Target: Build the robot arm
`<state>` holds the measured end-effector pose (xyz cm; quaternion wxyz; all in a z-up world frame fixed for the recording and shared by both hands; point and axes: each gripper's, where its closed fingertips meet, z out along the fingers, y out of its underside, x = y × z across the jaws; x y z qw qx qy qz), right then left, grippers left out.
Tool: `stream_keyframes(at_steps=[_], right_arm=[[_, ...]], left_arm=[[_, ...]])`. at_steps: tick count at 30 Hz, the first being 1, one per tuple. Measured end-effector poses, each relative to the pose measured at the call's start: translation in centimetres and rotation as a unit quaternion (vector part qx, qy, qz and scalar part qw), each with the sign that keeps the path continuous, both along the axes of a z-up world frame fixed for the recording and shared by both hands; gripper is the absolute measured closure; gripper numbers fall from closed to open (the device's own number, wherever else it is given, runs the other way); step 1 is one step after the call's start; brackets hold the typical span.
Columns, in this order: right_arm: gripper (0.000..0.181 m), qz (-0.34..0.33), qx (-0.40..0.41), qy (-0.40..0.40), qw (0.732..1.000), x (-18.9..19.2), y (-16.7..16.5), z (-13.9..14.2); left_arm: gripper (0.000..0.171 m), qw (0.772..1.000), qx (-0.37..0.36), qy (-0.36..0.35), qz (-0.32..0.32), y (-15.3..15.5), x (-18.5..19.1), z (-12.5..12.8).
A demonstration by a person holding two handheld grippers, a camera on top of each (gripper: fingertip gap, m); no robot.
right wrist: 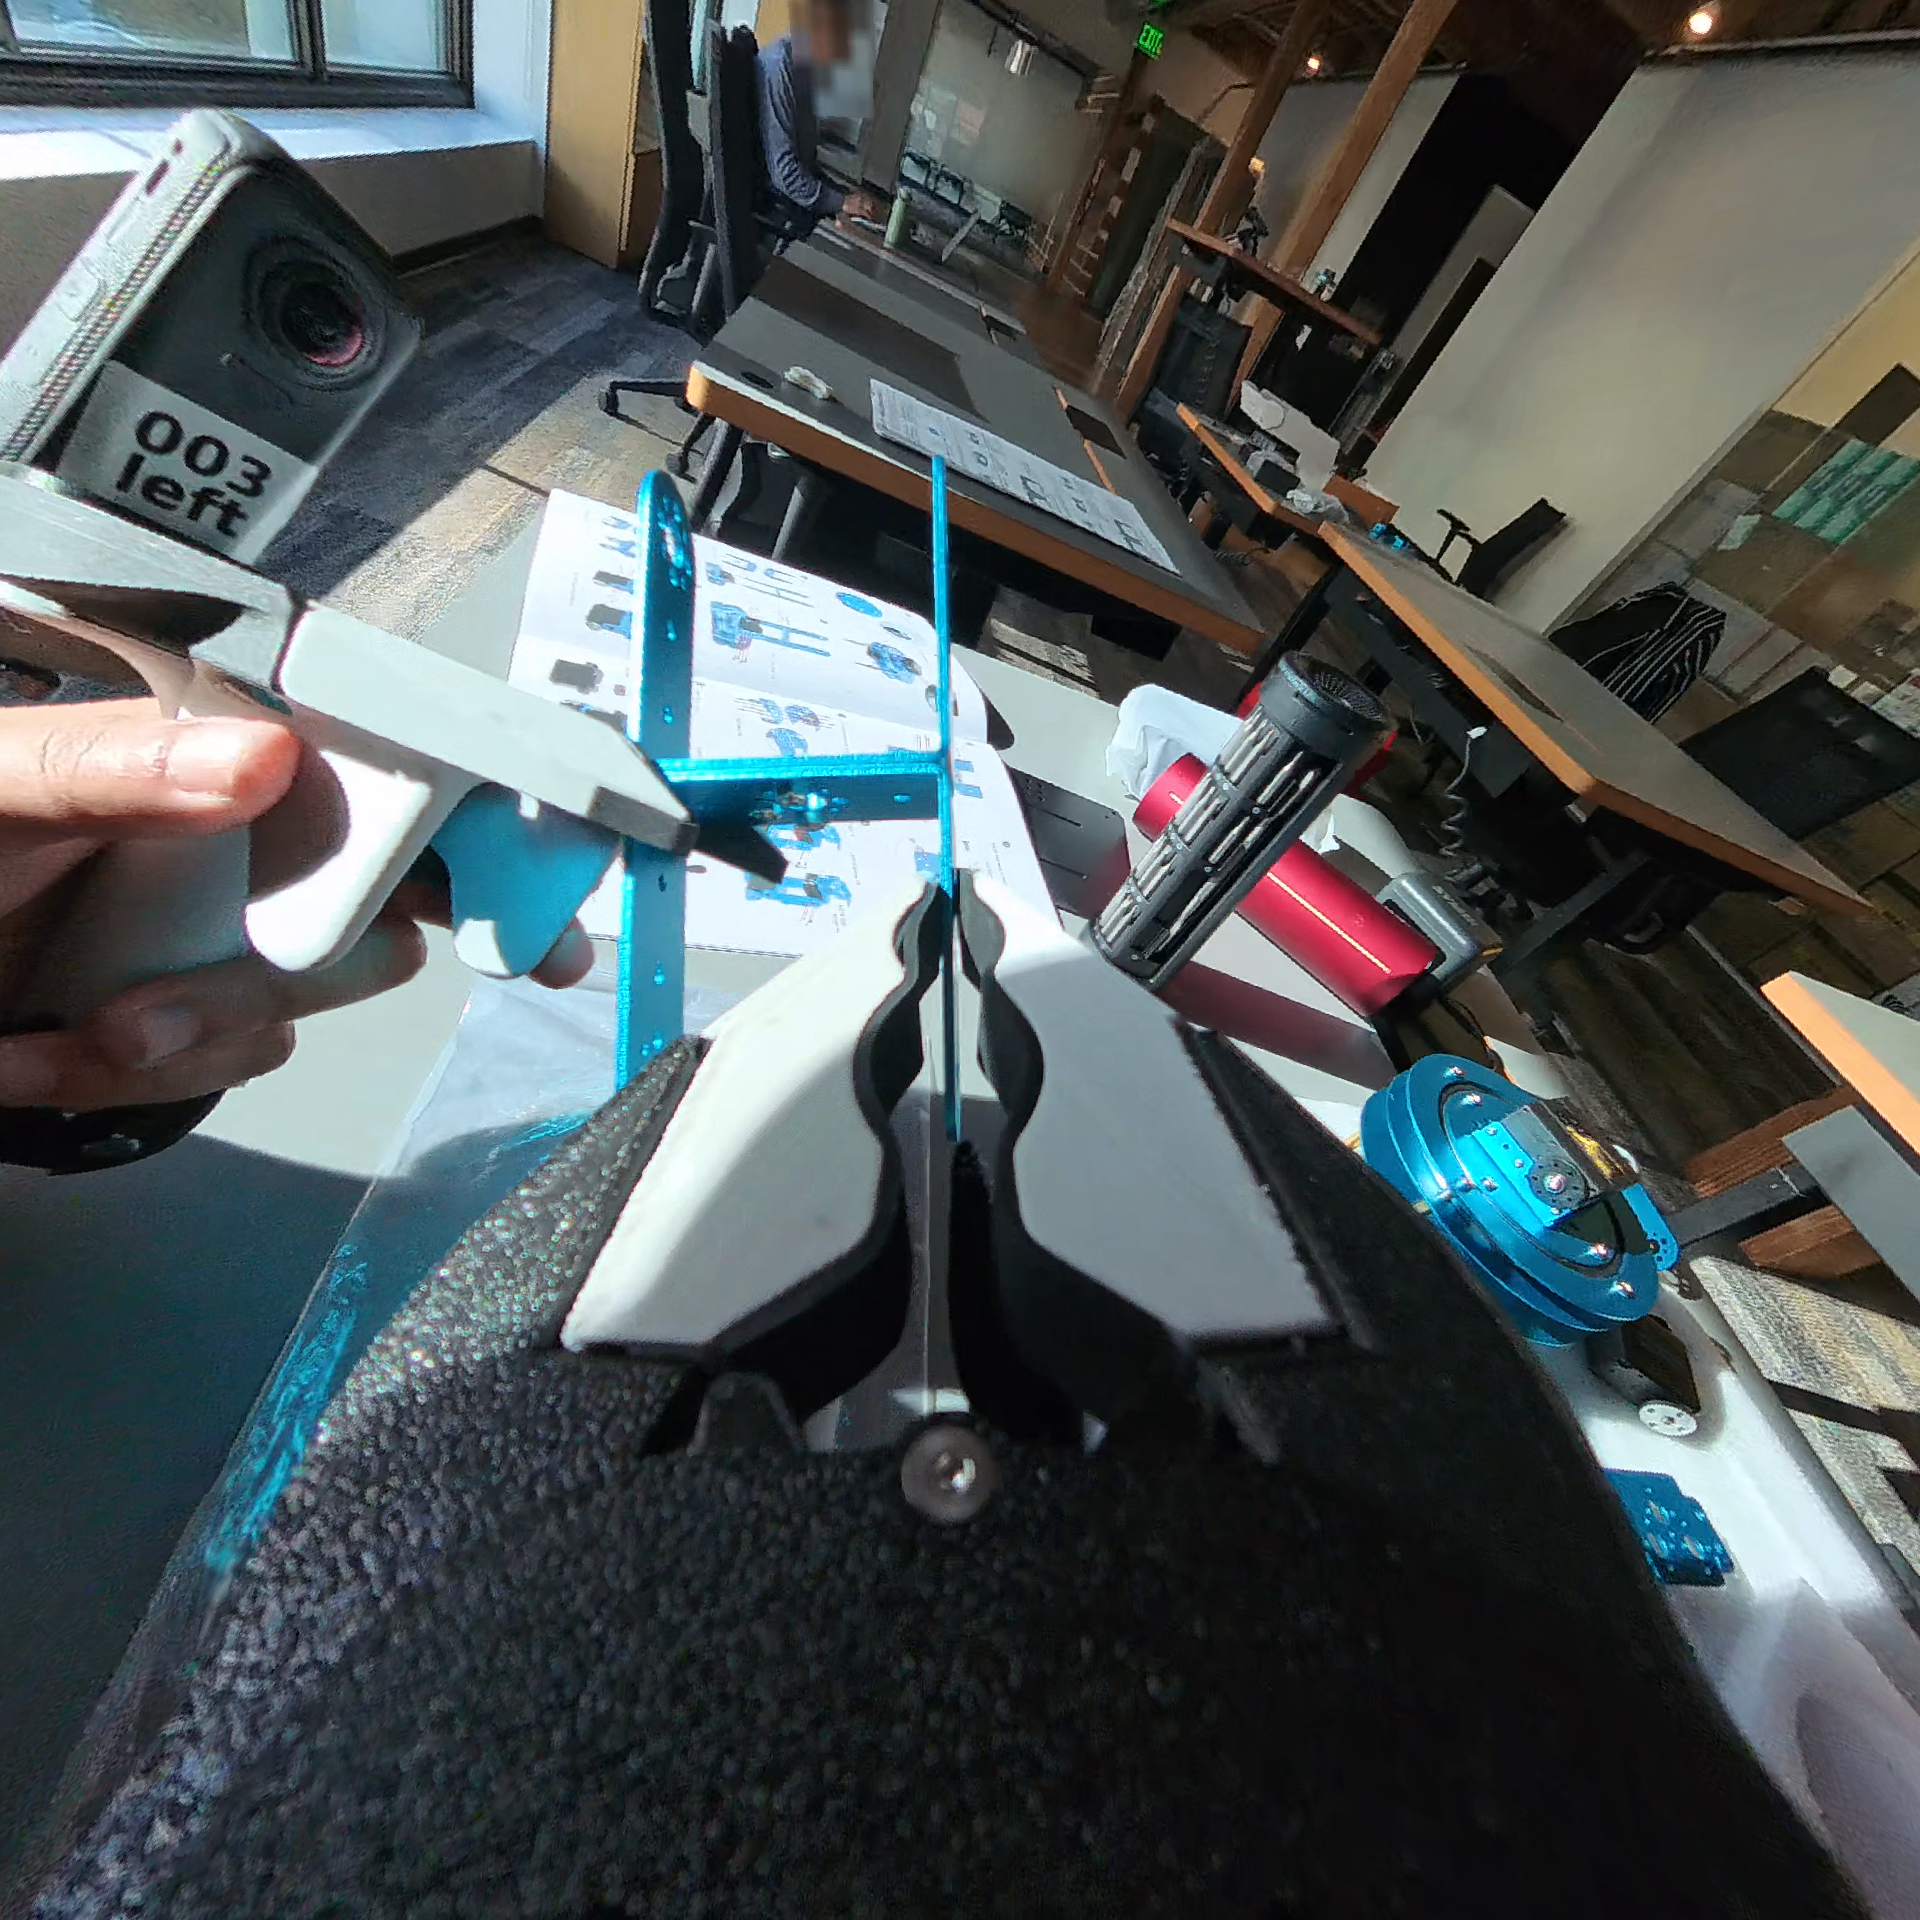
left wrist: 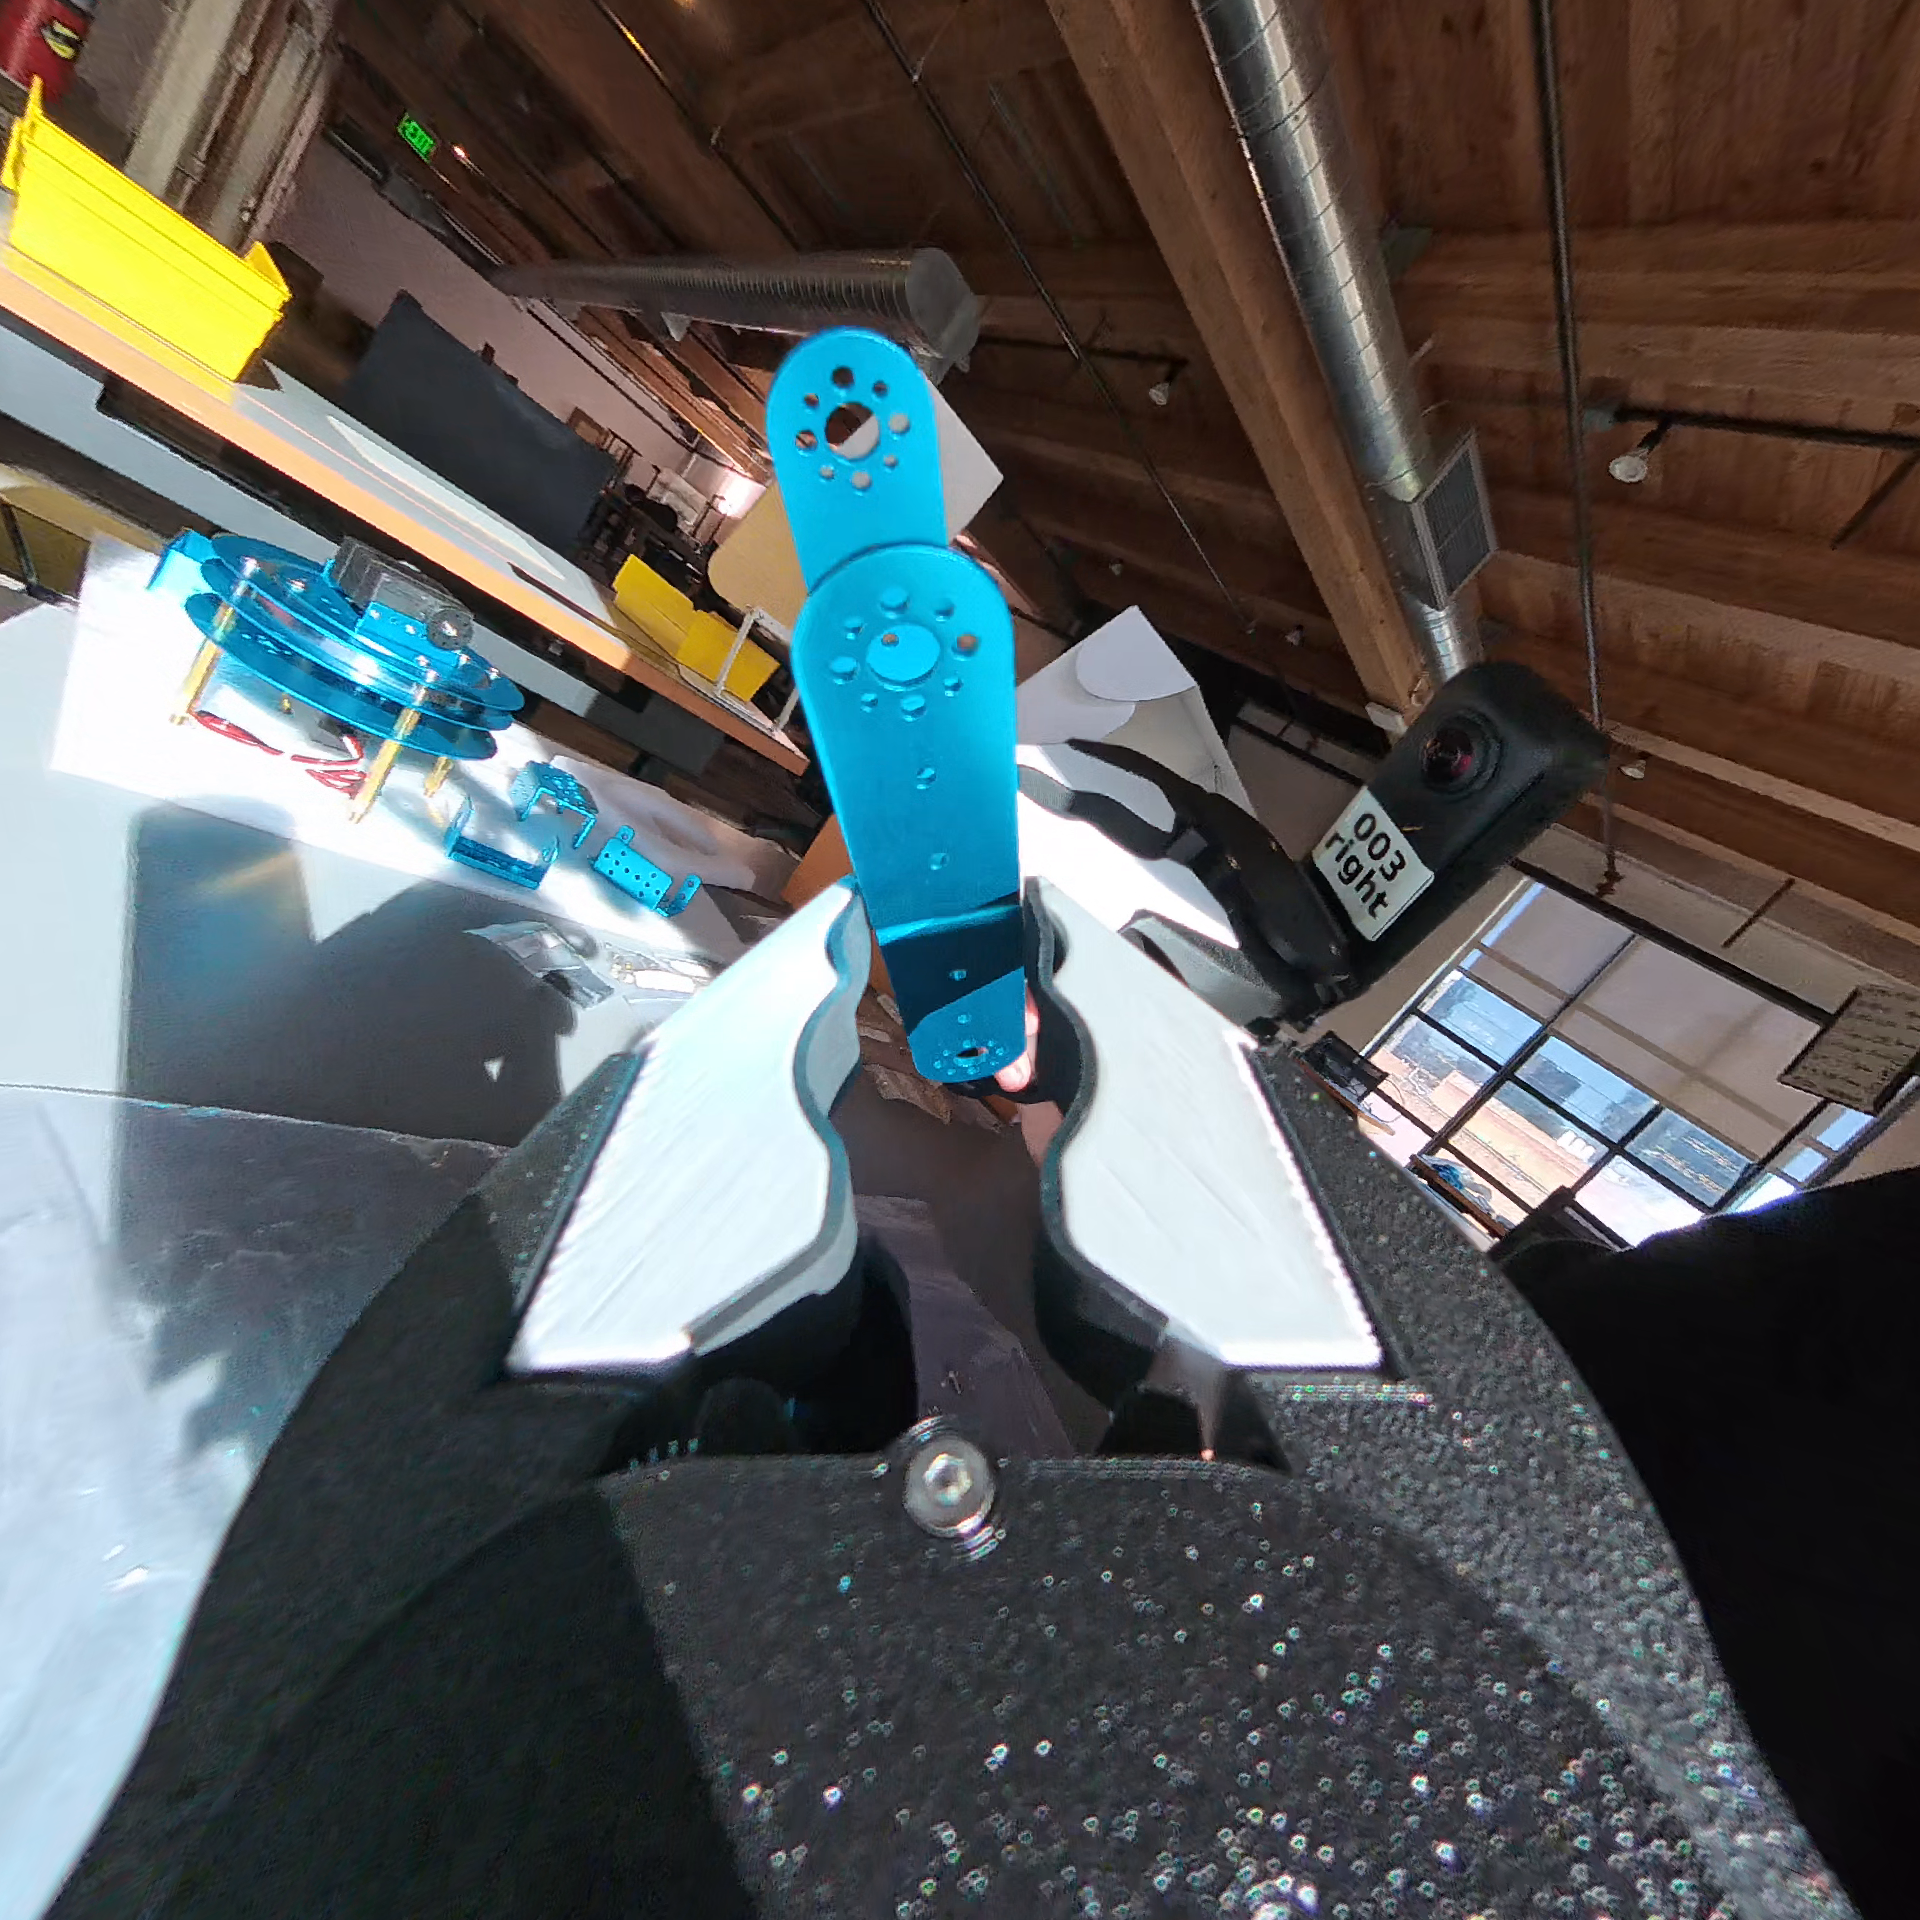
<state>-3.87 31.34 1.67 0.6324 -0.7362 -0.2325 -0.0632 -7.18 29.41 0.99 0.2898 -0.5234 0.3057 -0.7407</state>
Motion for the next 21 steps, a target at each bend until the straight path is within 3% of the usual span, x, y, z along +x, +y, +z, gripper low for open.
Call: stream_keyframes(at_steps=[9, 15, 18, 21], right_arm=[[0.179, -0.023, 0.025, -0.015, 0.999, -1.5, -1.0, 1.6], [0.175, 0.003, 0.024, 0.067, 0.997, -1.6, -1.4, 1.3], [0.146, 0.046, -0.04, 0.148, 0.987, -1.2, -2.6, 0.2], [0.132, 0.076, -0.073, 0.221, 0.97, 0.6, -4.7, 0.1]], left_arm=[[0.145, 0.998, 0.035, -0.023, -0.042, -0.5, -1.4, 1.5], [0.147, 0.976, 0.215, 0.005, -0.011, -0.5, -1.4, 1.2], [0.147, 0.954, 0.297, 0.038, -0.034, -0.2, -0.8, 0.0], [0.147, 0.926, 0.355, 0.09, -0.09, 0.0, 0.5, -2.9]])
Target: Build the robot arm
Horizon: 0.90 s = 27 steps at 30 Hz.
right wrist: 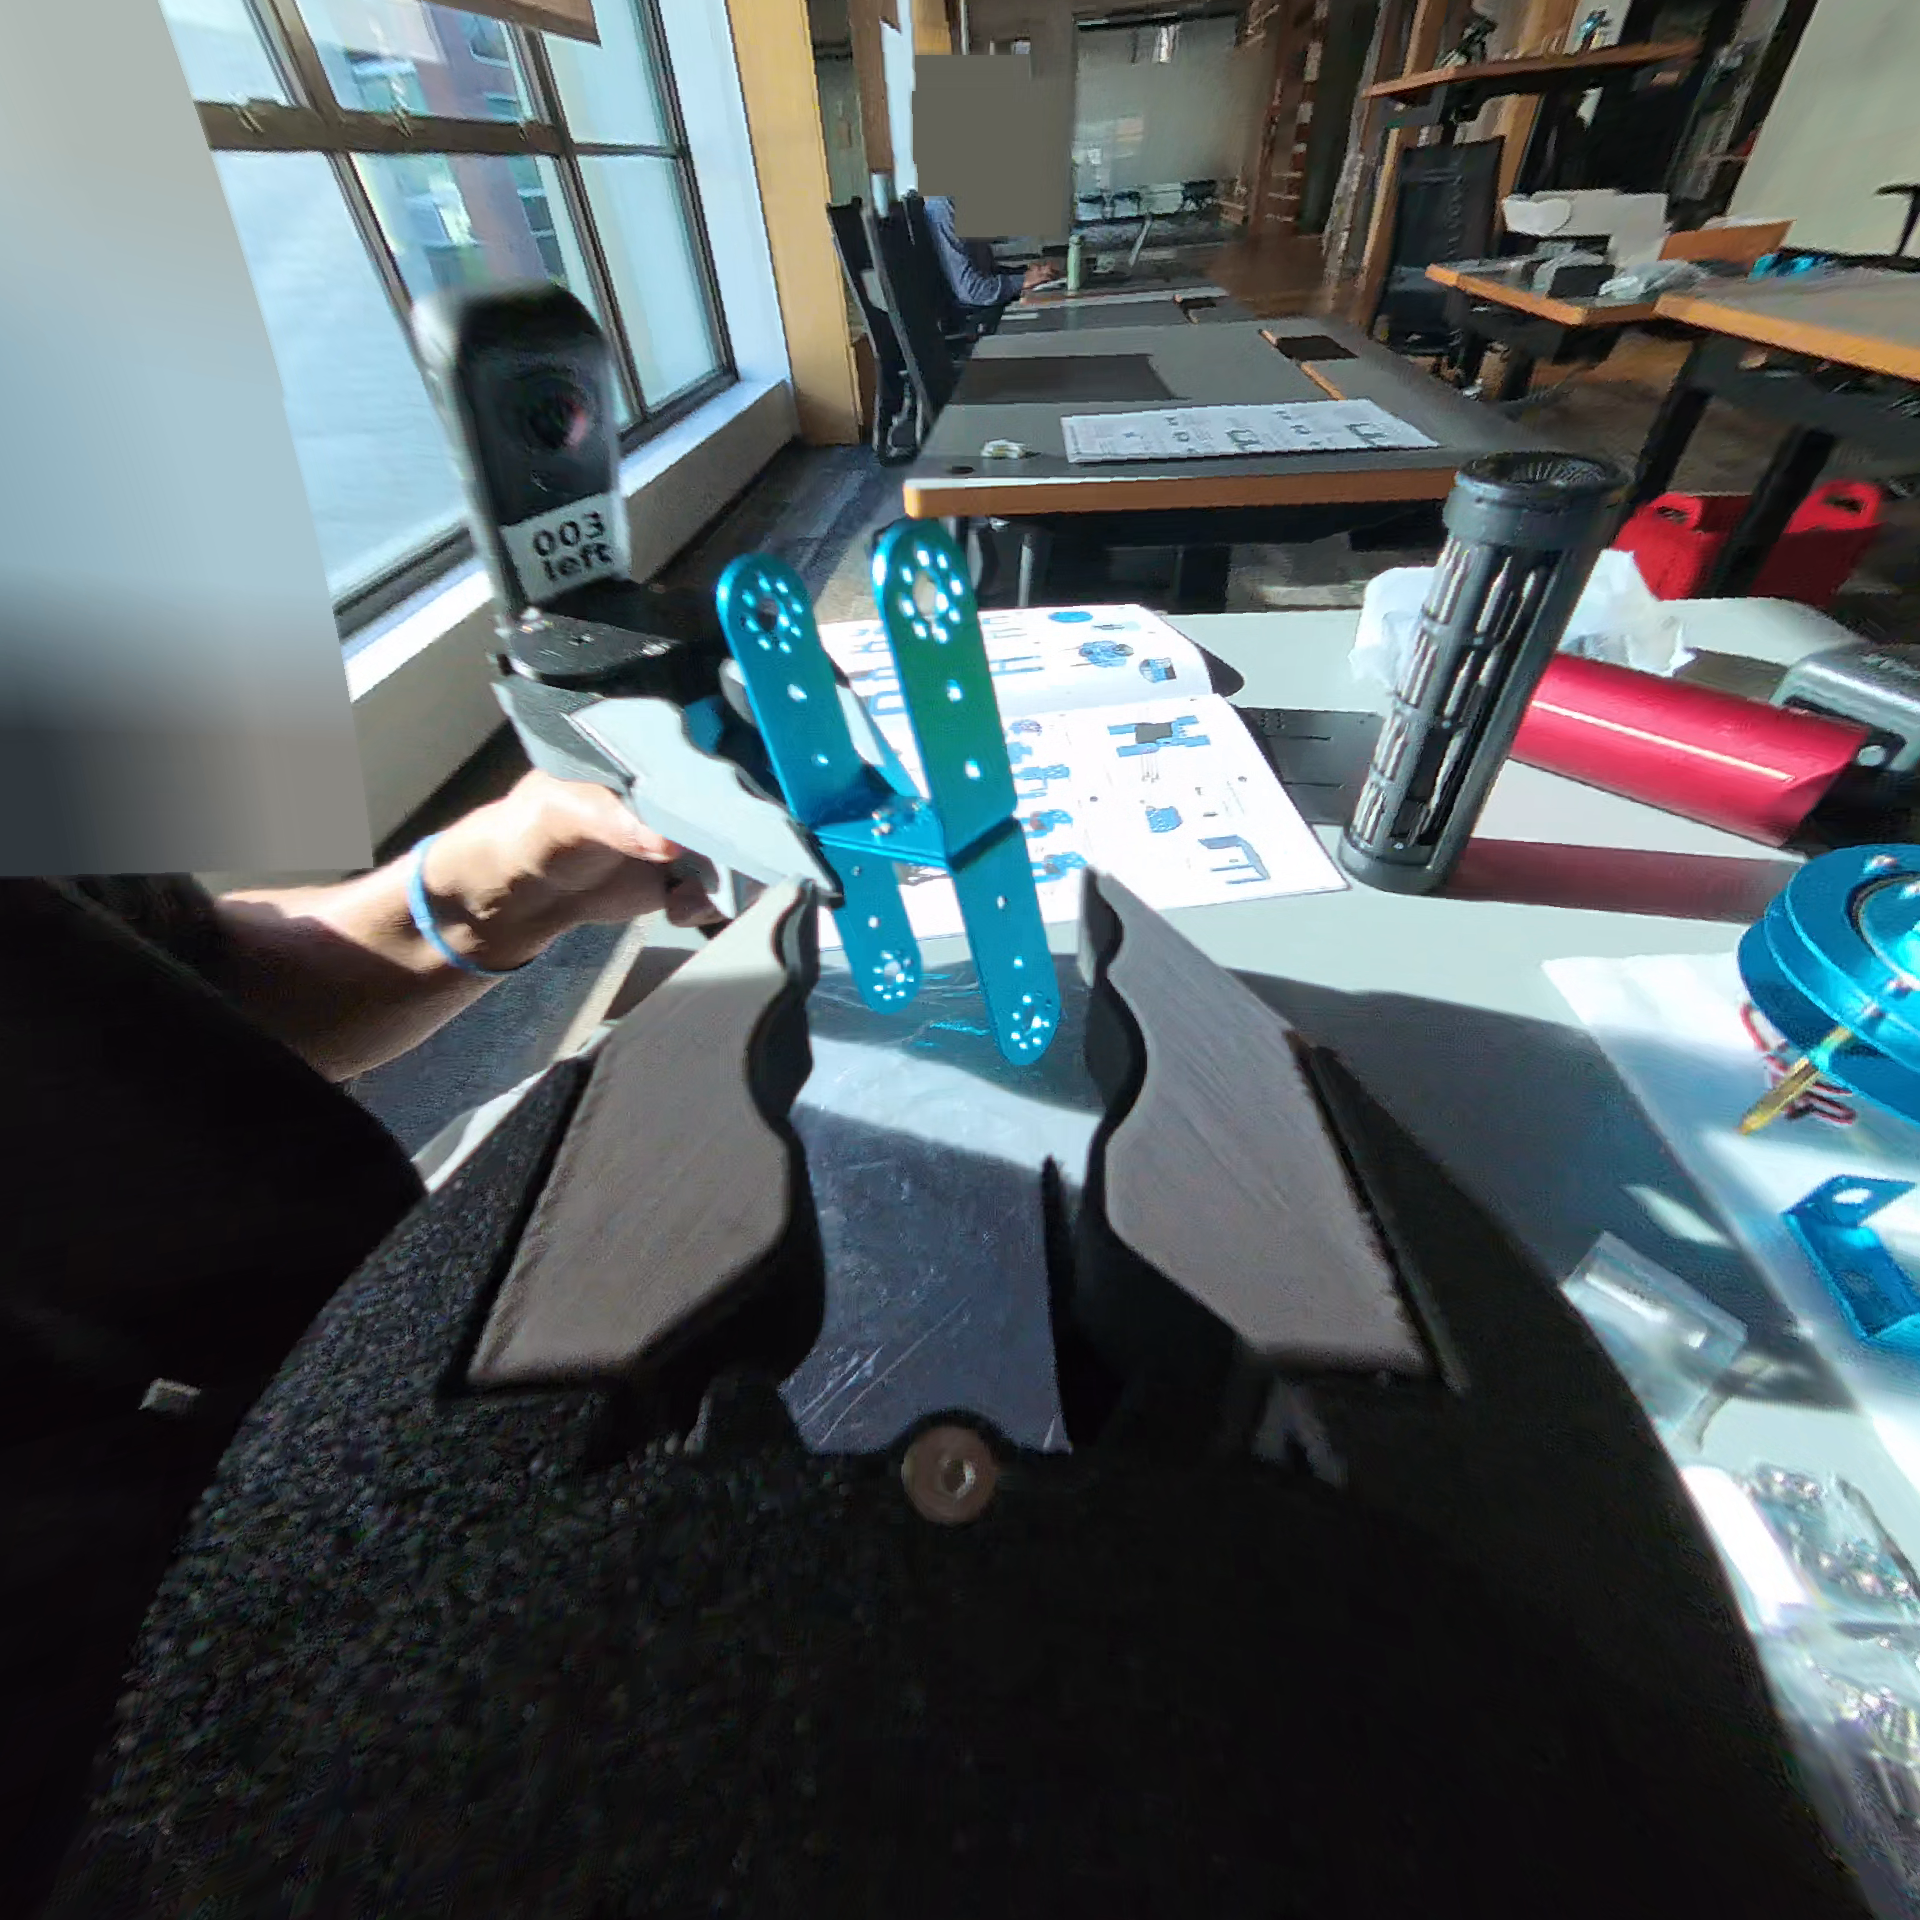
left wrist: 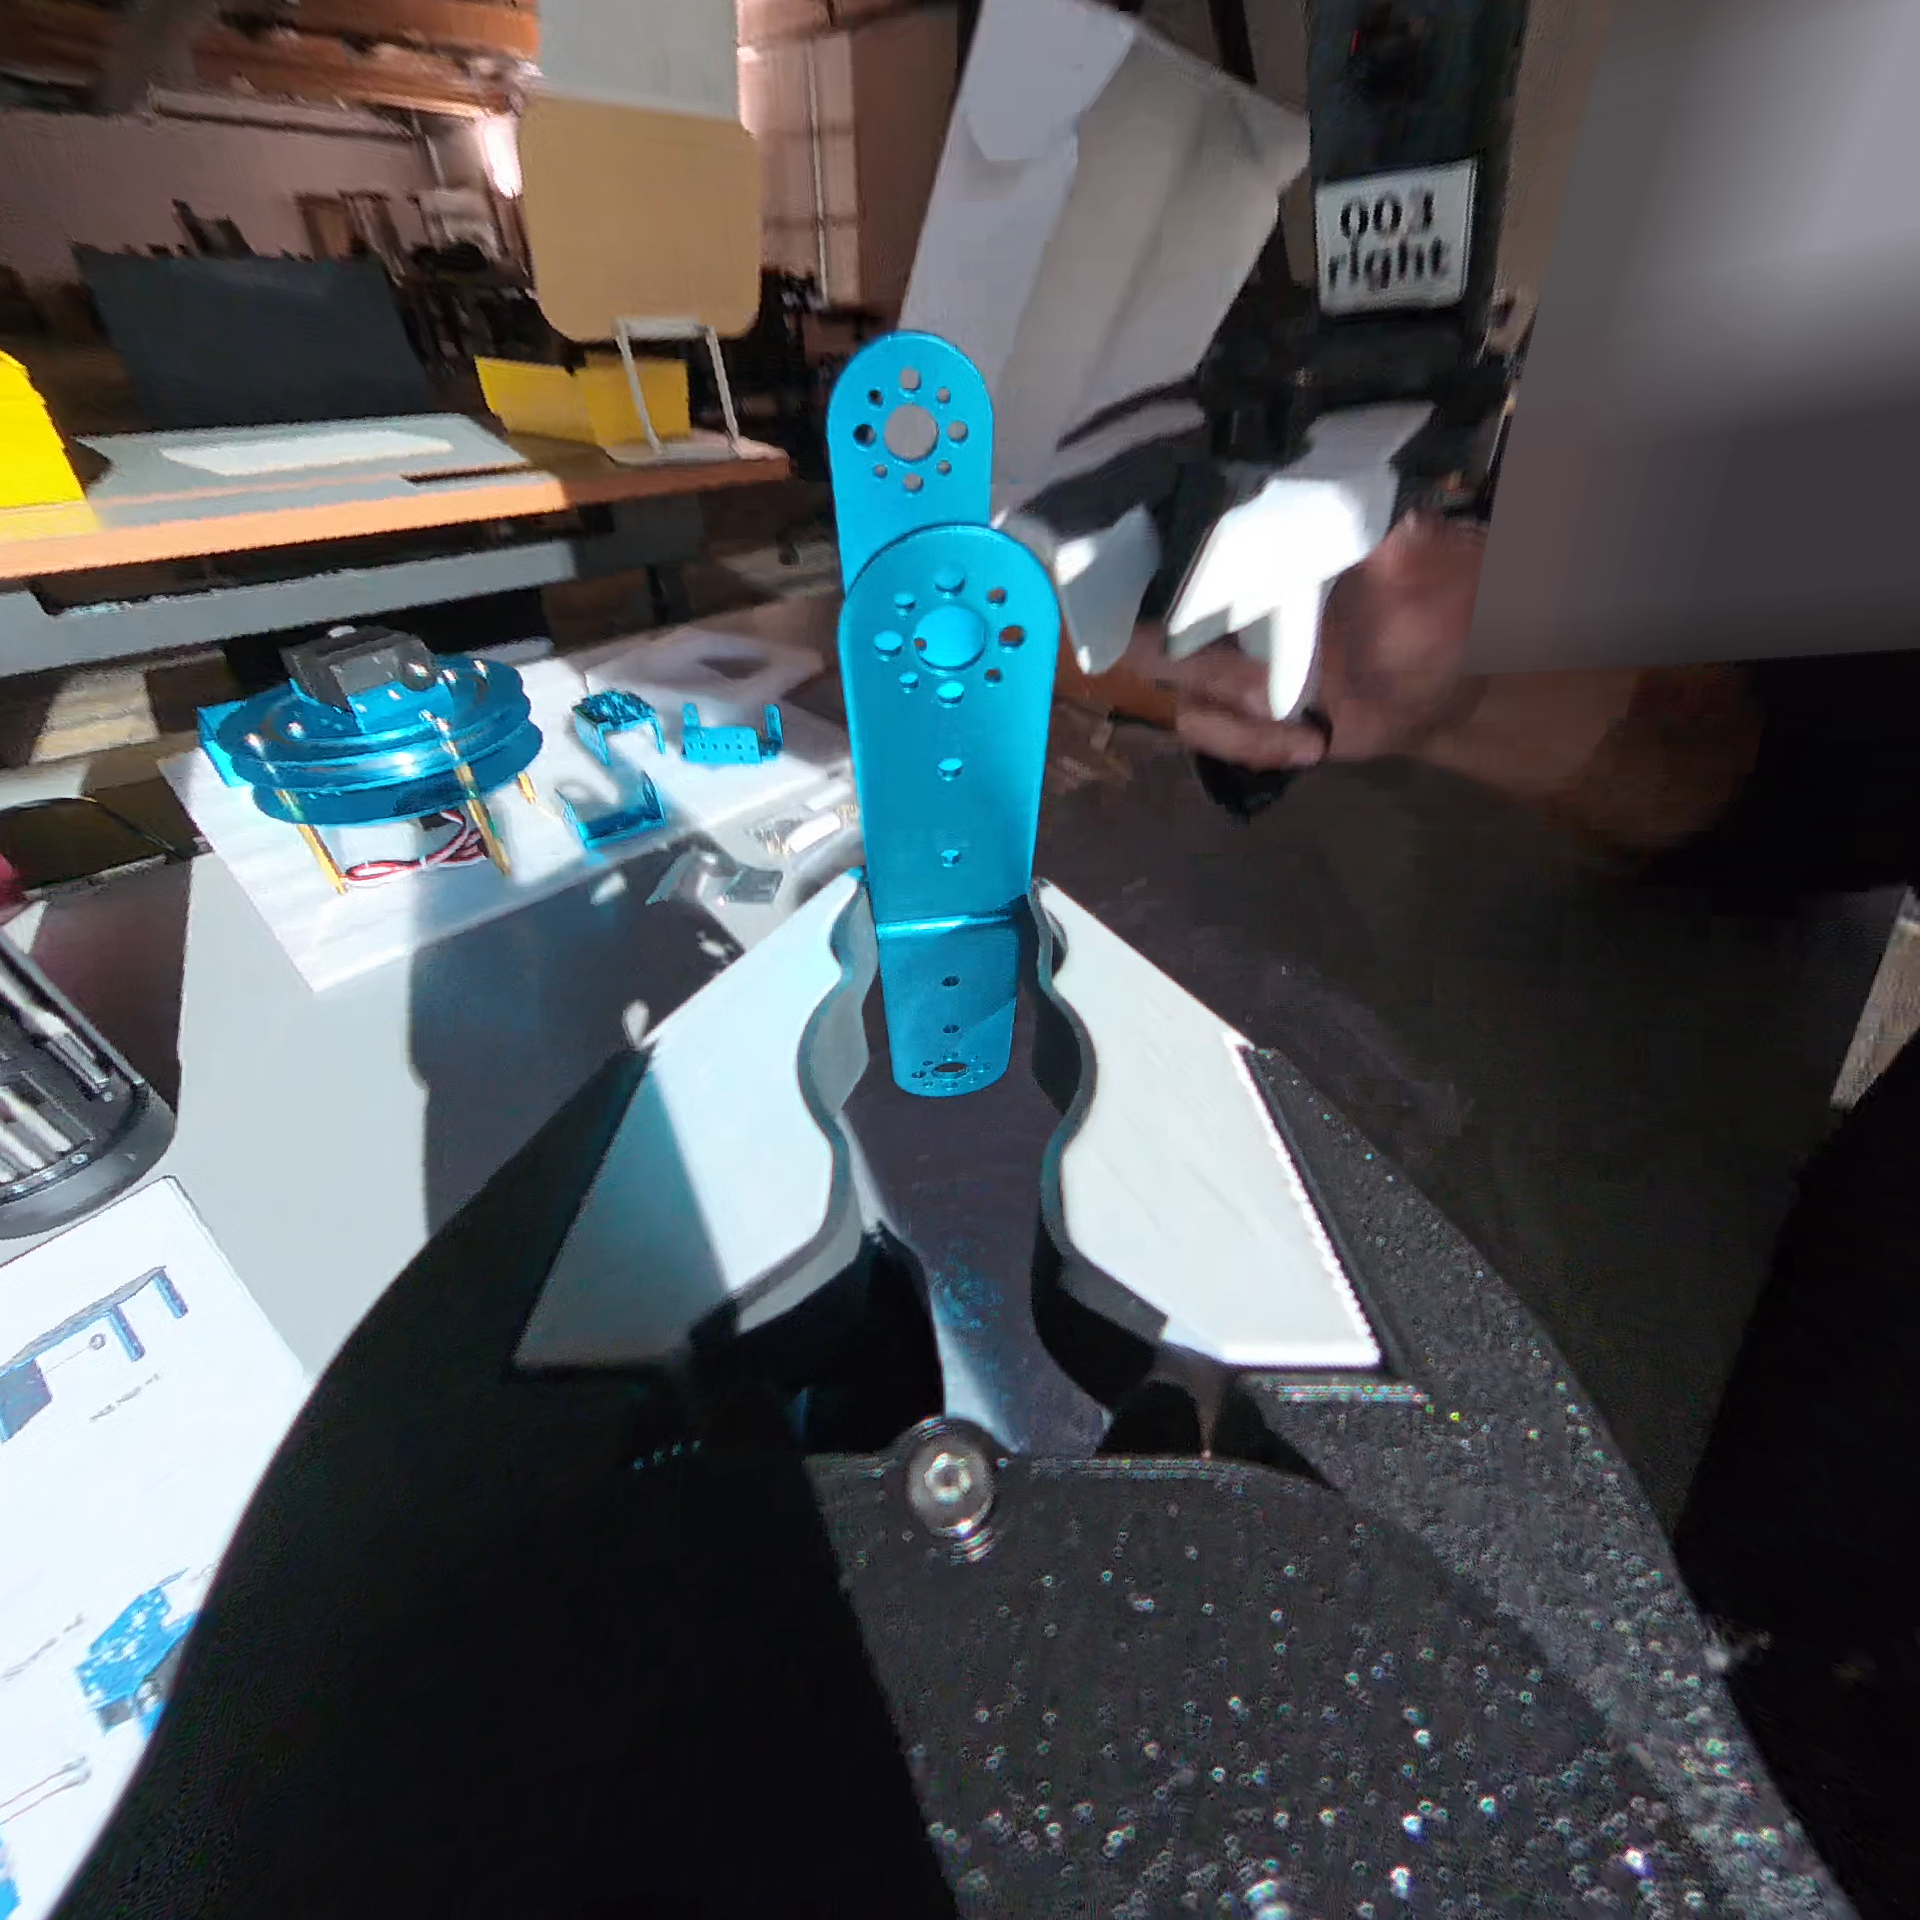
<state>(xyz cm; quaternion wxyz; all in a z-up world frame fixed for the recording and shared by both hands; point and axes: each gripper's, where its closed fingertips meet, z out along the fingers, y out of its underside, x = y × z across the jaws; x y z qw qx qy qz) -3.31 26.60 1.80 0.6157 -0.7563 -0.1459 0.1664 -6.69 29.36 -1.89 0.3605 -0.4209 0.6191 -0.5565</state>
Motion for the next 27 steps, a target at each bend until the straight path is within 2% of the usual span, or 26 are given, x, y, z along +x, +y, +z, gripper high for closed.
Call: stream_keyframes(at_steps=[3, 4, 7, 9, 12, 16, 19, 21, 23, 27], right_arm=[[0.134, 0.02, -0.017, 0.031, 0.999, 1.8, -3.2, -0.4], [0.139, 0.01, -0.036, 0.026, 0.999, 2.6, -4.2, -1.3], [0.14, -0.029, -0.086, 0.006, 0.996, 4.0, -7.0, -4.0], [0.152, -0.061, -0.099, 0.0, 0.993, 4.8, -8.4, -5.2], [0.154, -0.083, -0.099, 0.012, 0.992, 5.1, -10.1, -5.9], [0.154, -0.101, -0.1, 0.027, 0.989, 5.6, -11.2, -7.1], [0.153, -0.079, -0.133, 0.024, 0.988, 4.8, -11.8, -9.2], [0.153, -0.042, -0.176, -0.009, 0.983, 3.3, -12.3, -11.4], [0.158, -0.037, -0.235, -0.066, 0.969, 2.6, -12.4, -13.6], [0.167, -0.022, -0.293, -0.14, 0.946, 1.4, -11.8, -15.9]], left_arm=[[0.146, 0.996, 0.032, 0.063, -0.055, -0.7, 1.4, -3.5], [0.146, 0.994, 0.032, 0.084, -0.07, -1.0, 1.8, -4.6], [0.146, 0.985, 0.026, 0.12, -0.12, -2.4, 2.4, -6.6], [0.146, 0.981, 0.027, 0.14, -0.129, -2.6, 2.7, -7.6], [0.144, 0.979, 0.02, 0.15, -0.14, -2.8, 2.7, -7.9], [0.144, 0.978, 0.052, 0.154, -0.133, -2.5, 2.8, -8.6], [0.144, 0.974, 0.077, 0.152, -0.151, -3.0, 2.2, -8.3], [0.144, 0.97, 0.083, 0.136, -0.182, -3.8, 1.5, -7.8], [0.144, 0.968, 0.095, 0.13, -0.194, -4.1, 1.2, -7.8], [0.144, 0.965, 0.091, 0.147, -0.198, -4.0, 1.3, -8.6]])
